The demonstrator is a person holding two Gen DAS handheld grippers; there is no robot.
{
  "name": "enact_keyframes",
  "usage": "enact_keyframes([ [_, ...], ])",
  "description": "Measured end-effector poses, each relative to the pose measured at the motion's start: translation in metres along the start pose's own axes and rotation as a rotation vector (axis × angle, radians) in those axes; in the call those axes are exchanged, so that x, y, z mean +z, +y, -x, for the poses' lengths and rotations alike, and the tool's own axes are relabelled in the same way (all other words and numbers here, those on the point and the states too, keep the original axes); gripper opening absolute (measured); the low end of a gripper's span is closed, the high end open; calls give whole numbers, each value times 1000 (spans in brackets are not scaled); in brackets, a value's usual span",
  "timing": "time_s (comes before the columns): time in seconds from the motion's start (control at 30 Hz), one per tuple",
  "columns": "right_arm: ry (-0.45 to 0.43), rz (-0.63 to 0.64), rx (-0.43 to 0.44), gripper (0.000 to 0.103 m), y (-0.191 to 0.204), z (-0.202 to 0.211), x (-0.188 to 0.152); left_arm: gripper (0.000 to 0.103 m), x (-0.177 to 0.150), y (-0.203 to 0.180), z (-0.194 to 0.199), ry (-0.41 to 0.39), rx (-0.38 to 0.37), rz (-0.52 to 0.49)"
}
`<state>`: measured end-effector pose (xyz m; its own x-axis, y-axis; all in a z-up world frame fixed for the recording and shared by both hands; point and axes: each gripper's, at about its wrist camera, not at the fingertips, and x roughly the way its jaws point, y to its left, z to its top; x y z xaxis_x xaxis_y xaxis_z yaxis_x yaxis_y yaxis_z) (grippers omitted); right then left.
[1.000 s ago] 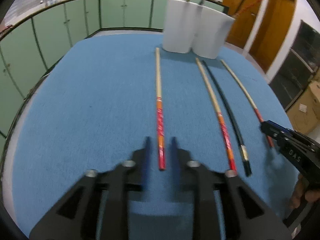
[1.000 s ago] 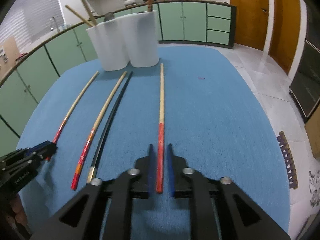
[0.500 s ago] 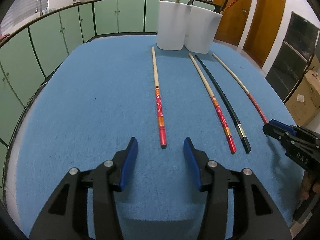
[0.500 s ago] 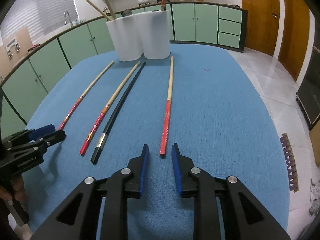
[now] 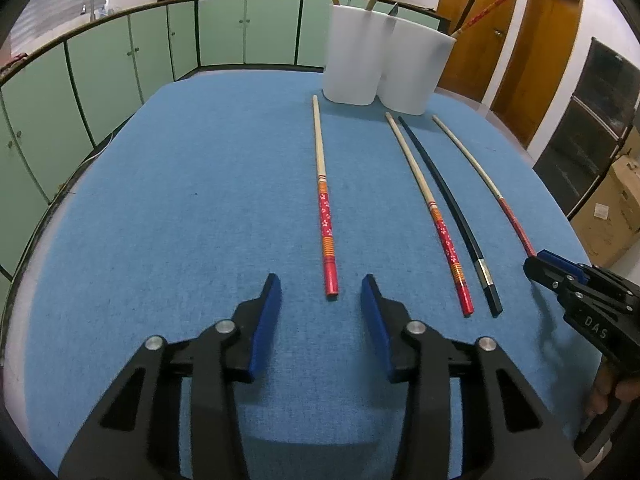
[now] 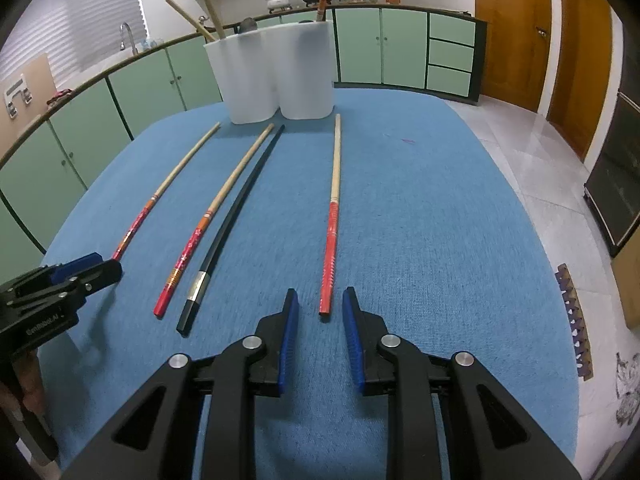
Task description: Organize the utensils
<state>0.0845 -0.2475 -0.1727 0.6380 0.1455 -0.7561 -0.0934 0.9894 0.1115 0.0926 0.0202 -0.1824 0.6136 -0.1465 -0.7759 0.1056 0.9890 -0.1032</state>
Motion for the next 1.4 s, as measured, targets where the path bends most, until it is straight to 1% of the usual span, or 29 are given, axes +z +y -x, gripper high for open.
enact_keyframes([
  [0.1,0,-3,3,23,0,0,-1,33,1,0,0,0,5,3],
  [0.27,1,-9,6,23,-1,0,0,17,2,-5,-2,4,0,-11],
  [0.47,4,-4,-7,22,2,-2,1,6,0,-10,-3,4,3,-25],
  [0.57,7,-12,-14,7,-1,-4,3,6,1,-11,-3,5,12,-19],
  [0.67,6,-17,-12,6,-1,-3,3,5,0,-9,-1,7,6,-10],
  [0.77,11,-27,1,6,-3,1,4,5,2,-9,5,10,12,-25],
  [0.87,29,-61,23,6,-7,8,8,5,9,-13,21,-24,41,-67],
  [0.97,35,-53,1,6,-8,19,15,5,17,-17,38,-64,60,-109],
  [1.07,37,-54,0,6,-10,32,26,5,29,-22,63,-128,73,-149],
  [1.23,18,-45,-16,6,-13,54,47,5,51,-24,95,-217,60,-163],
  [1.4,-39,-46,14,6,-17,83,74,5,80,-24,125,-321,36,-150],
])
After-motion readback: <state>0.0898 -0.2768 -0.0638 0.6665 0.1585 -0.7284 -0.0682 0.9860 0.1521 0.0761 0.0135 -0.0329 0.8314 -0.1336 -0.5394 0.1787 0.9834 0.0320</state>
